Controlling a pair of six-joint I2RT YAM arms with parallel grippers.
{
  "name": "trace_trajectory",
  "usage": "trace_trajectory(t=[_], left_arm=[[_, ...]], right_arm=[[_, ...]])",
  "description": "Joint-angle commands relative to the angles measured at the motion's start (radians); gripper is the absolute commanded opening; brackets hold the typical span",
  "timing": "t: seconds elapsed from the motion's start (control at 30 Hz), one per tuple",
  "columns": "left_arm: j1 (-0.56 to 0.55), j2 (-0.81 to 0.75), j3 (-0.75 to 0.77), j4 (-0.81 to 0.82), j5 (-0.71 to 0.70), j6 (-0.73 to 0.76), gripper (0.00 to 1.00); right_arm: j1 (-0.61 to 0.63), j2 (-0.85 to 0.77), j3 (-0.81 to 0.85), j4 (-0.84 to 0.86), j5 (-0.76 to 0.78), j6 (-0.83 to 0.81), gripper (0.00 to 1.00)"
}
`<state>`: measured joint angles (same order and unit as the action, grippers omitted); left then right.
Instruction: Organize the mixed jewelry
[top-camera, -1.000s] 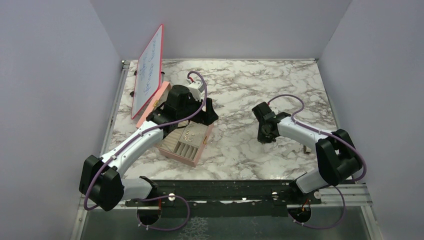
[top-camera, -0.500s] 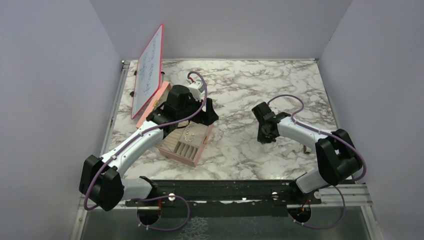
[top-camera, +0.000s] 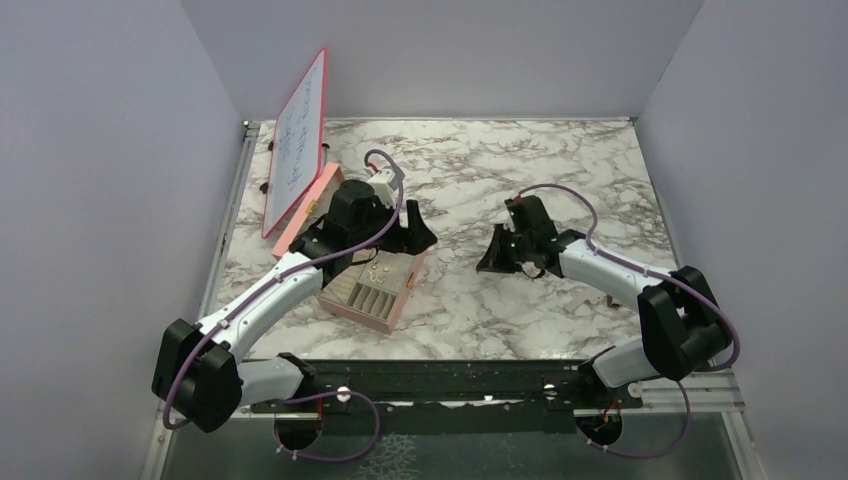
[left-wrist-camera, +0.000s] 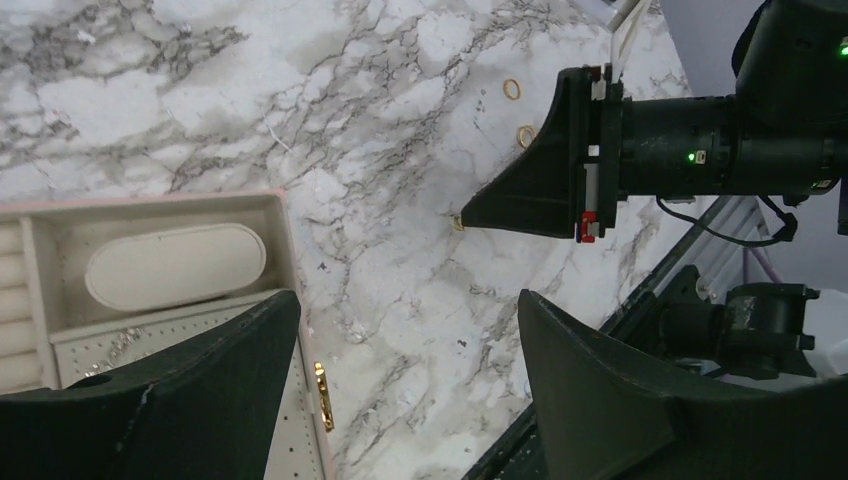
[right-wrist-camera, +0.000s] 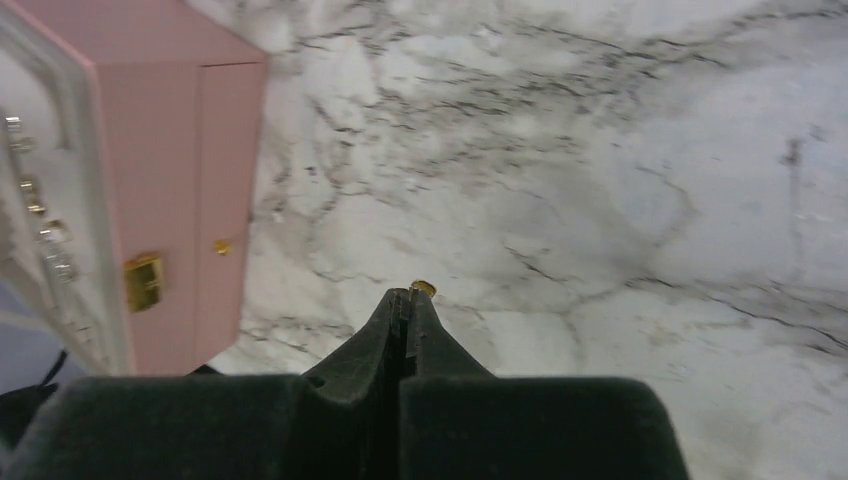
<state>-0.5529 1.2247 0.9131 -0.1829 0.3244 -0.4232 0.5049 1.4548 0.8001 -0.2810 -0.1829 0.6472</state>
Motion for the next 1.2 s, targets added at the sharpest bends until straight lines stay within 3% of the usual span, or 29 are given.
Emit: trace_trajectory(t=[0.0, 0.2, 0.43, 0.57, 0.7, 0.93, 1.17], left_arm=[[0.001, -0.048, -0.070, 0.112, 0.021, -0.175, 0.81], [-0.002, -0.055, -0.159, 0.263, 0.041, -0.343, 0.81], [-0.019, -0.031, -0.261, 0.473, 0.083, -0.513, 0.88], [-0.027, -0.029, -0.298, 0.553, 0.103, -0.703, 0.89], [-0.030, -0.065, -0.326, 0.577, 0.051, -0.868, 0.88], [-0.030, -0.128, -0.414, 0.649, -0.056, -1.096, 0.67], [-0.029, -0.090, -0.368, 0.669, -0.043, -1.155, 0.74]], right_arm=[[0.006, -0.006, 0.011, 0.180, -0.200, 0.063, 0.01], [0.005, -0.022, -0.025, 0.339, -0.309, 0.184, 0.01], [-0.010, -0.014, -0.130, 0.651, -0.452, 0.425, 0.01], [-0.018, -0.012, -0.160, 0.775, -0.493, 0.491, 0.01], [-0.020, -0.051, -0.164, 0.802, -0.487, 0.504, 0.01], [-0.021, -0.103, -0.172, 0.877, -0.462, 0.521, 0.01], [-0.022, -0.118, -0.184, 0.952, -0.482, 0.538, 0.01]])
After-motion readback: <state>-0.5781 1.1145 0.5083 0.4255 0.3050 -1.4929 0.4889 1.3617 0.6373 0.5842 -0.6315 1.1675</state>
